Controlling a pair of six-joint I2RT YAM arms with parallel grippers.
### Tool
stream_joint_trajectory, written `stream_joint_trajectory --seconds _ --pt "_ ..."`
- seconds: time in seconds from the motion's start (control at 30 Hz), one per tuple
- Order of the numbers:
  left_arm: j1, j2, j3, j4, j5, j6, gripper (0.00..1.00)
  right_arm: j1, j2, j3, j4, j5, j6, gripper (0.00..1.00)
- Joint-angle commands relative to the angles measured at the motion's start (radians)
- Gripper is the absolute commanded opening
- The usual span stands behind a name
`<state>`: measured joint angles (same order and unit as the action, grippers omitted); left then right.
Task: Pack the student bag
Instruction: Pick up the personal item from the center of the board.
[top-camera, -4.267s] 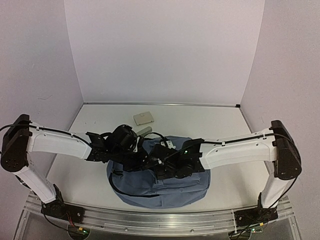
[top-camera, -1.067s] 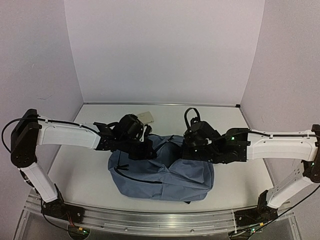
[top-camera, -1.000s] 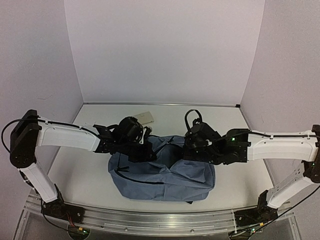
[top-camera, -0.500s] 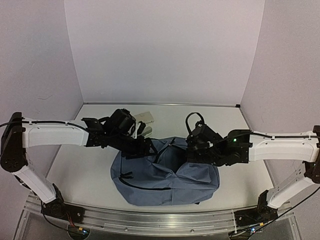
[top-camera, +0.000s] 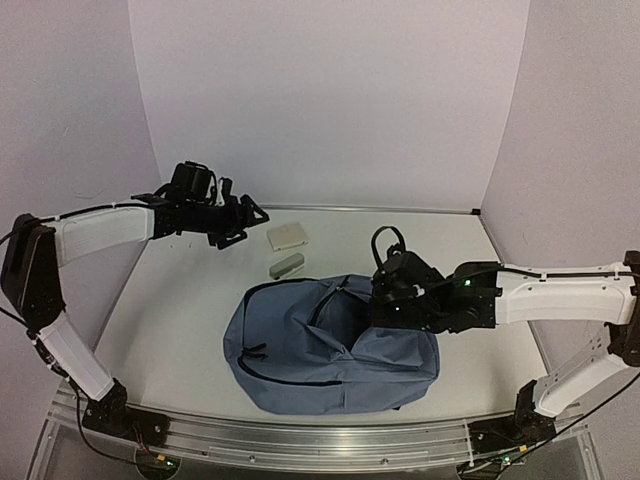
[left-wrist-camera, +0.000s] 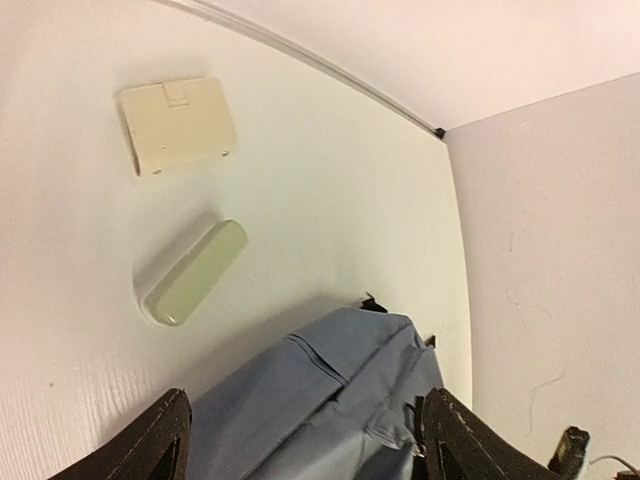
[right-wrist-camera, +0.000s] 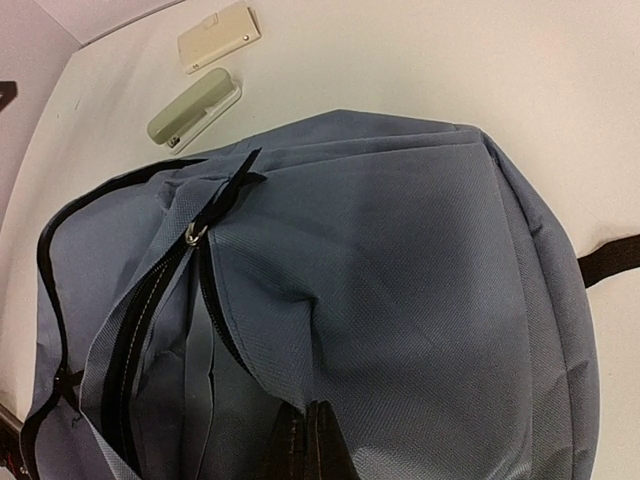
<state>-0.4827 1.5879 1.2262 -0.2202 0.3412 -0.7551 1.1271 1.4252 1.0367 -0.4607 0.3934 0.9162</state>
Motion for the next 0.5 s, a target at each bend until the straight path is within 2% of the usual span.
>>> stream_joint_trajectory --seconds 0.0,0.1,0.27,0.47 --pt "0.05 0.142 0.127 0.073 0.057 0.127 0.8 -0.005 0.011 0.017 0.014 0.0 -0.013 0.0" --pt "0.067 0.294 0.268 -0.001 0.098 0.28 0.8 -0.006 0.013 0.016 0.017 -0.007 -0.011 0.0" --pt "0.099 0.501 0.471 -0.062 0.166 0.369 0.79 -0.005 0.017 0.01 0.022 -0.015 0.003 0.0" --pt "0.1 0.685 0.689 -0.131 0.14 0.574 0.8 -0.005 0.03 0.008 0.026 -0.027 0.015 0.0"
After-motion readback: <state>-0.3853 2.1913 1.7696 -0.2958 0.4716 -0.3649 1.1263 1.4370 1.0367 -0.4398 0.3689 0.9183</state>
